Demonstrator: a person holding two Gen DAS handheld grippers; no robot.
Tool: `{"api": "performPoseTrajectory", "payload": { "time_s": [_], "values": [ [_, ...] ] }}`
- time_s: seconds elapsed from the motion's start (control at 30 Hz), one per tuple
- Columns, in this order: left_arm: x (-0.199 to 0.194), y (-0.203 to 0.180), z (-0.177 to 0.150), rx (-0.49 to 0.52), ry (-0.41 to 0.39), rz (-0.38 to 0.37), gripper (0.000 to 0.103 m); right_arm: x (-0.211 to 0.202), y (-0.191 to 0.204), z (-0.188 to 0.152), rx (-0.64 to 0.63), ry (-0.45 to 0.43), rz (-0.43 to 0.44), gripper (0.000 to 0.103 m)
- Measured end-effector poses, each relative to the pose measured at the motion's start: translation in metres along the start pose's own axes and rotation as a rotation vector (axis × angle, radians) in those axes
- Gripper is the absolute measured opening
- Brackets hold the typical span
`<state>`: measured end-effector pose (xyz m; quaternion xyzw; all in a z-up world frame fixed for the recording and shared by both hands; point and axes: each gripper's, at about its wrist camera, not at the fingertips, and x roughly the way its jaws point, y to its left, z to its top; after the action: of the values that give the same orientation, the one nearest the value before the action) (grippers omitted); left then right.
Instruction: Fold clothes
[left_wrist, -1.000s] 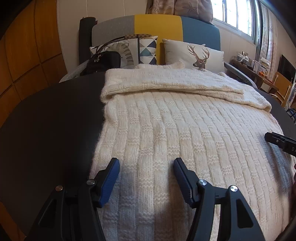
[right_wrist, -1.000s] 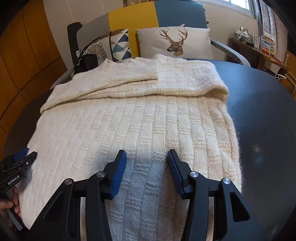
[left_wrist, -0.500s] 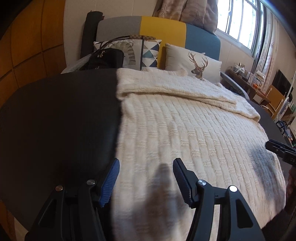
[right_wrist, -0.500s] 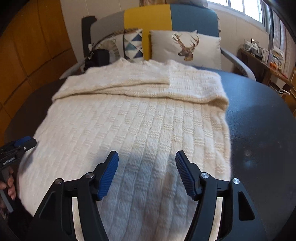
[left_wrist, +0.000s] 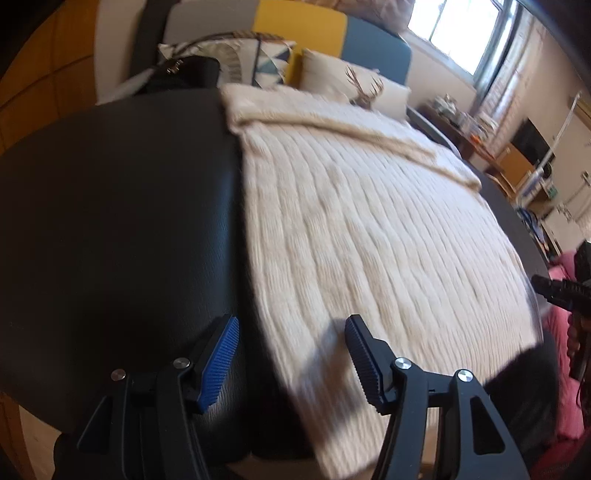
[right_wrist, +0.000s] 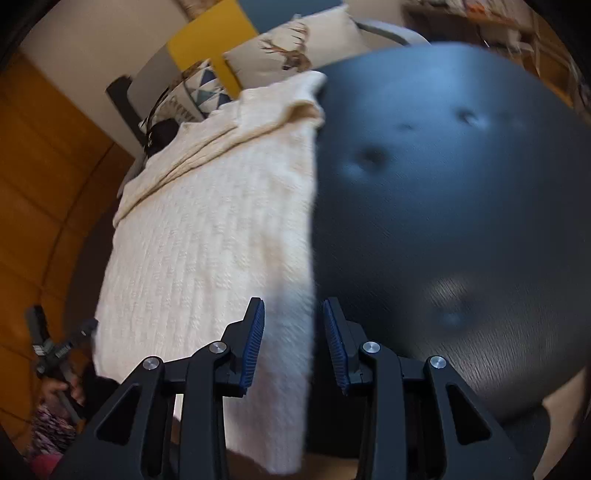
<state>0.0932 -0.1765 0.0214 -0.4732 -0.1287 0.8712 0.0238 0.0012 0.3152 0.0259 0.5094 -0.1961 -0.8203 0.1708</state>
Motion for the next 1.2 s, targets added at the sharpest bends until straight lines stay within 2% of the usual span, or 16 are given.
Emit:
{"api": "performPoseTrajectory", "payload": {
  "time_s": [0.1, 0.2, 0.3, 0.53, 0.67, 0.83, 0.9, 1.0, 1.07, 1.17, 1.2],
  "values": [
    [-0.003, 0.004, -0.006, -0.015, 0.030, -0.045, 0.061, -0.004, -0.019, -0.010, 0.073, 0.034, 0.111, 0.036],
    [-0.005, 0.006, -0.011, -0.022, 0.051, -0.076, 0.061, -0.002, -0.021, -0.015, 0.083, 0.060, 0.173, 0.036],
    [-0.002, 0.006, -0.015, -0.029, 0.075, -0.104, 0.061, 0.005, -0.008, -0.016, 0.039, 0.086, 0.188, 0.036],
    [-0.001, 0.010, -0.015, -0.092, 0.054, -0.157, 0.061, 0.022, 0.018, -0.015, -0.039, 0.117, 0.204, 0.038],
    [-0.002, 0.014, -0.014, -0.132, 0.029, -0.212, 0.061, 0.025, 0.016, -0.015, -0.024, 0.114, 0.246, 0.038],
    [-0.002, 0.007, -0.009, -0.118, 0.010, -0.264, 0.060, 0.033, 0.010, -0.015, 0.023, 0.108, 0.332, 0.038],
    [-0.003, 0.003, -0.007, -0.122, 0.008, -0.327, 0.060, 0.034, 0.009, -0.014, 0.020, 0.114, 0.334, 0.038],
    [0.001, -0.002, -0.006, -0.101, 0.013, -0.361, 0.060, 0.033, 0.011, -0.012, -0.004, 0.127, 0.315, 0.036],
    [0.003, -0.005, -0.005, -0.084, 0.009, -0.353, 0.059, 0.032, 0.015, -0.011, -0.025, 0.134, 0.296, 0.035],
    [0.002, -0.006, -0.005, -0.088, 0.007, -0.329, 0.053, 0.032, 0.016, -0.009, -0.047, 0.150, 0.247, 0.022],
    [0.002, -0.007, -0.006, -0.086, 0.007, -0.310, 0.047, 0.032, 0.016, -0.009, -0.048, 0.150, 0.240, 0.018]
  ]
}}
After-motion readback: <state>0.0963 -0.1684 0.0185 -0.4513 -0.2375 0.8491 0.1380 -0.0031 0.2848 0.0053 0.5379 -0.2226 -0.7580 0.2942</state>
